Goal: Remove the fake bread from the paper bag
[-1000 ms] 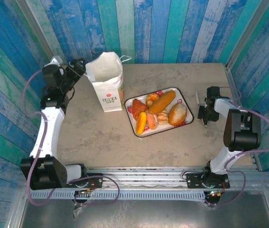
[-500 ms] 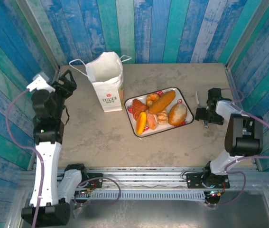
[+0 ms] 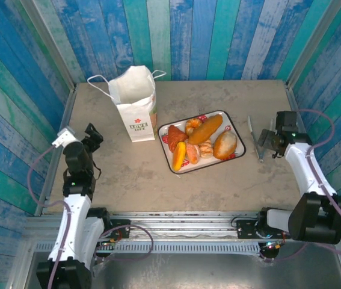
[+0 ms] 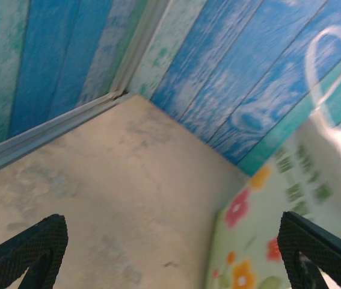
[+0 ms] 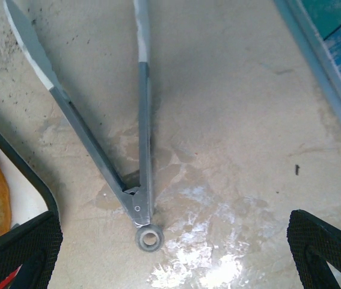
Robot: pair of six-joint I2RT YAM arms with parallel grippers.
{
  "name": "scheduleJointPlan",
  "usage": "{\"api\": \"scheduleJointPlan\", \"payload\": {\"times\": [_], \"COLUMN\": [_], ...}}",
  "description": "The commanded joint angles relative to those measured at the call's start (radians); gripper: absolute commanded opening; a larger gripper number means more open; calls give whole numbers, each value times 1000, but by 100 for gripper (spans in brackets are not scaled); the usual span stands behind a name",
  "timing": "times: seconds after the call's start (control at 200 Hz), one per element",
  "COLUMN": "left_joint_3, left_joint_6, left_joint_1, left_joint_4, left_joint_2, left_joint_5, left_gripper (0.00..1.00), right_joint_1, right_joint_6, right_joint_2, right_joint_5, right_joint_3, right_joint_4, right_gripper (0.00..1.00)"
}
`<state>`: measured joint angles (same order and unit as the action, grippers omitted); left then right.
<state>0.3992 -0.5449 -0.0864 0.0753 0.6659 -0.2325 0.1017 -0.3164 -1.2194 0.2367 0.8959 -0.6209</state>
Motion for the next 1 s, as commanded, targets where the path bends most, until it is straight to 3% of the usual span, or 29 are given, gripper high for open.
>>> {"api": "scheduleJointPlan", "payload": {"times": [0.0, 0.135, 0.311, 0.666, 0.997], "left_joint_3": [-70, -143, -218, -298, -307], "left_joint_6": [53, 151, 341, 503, 575], "left_joint_1": [-3, 18, 124, 144, 145], "left_joint_4": [195, 345, 610, 976, 1243], "left_joint_2": [31, 118, 230, 462, 736], "left_joint_5": [-73, -76, -84, 72, 135], "left_gripper": [94, 94, 94, 94, 94], "right_joint_1": [8, 9, 8, 5, 1], "right_joint_6": [-47, -70, -47, 133, 135], "right_joint_2": [60, 140, 231, 501, 407], "right_joint_5": [61, 60, 51, 33, 10], "right_joint_3": [-44, -102, -196, -540, -631], "right_joint_4": [-10, 55, 201, 692, 939], "right_gripper": [100, 100, 100, 100, 100]}}
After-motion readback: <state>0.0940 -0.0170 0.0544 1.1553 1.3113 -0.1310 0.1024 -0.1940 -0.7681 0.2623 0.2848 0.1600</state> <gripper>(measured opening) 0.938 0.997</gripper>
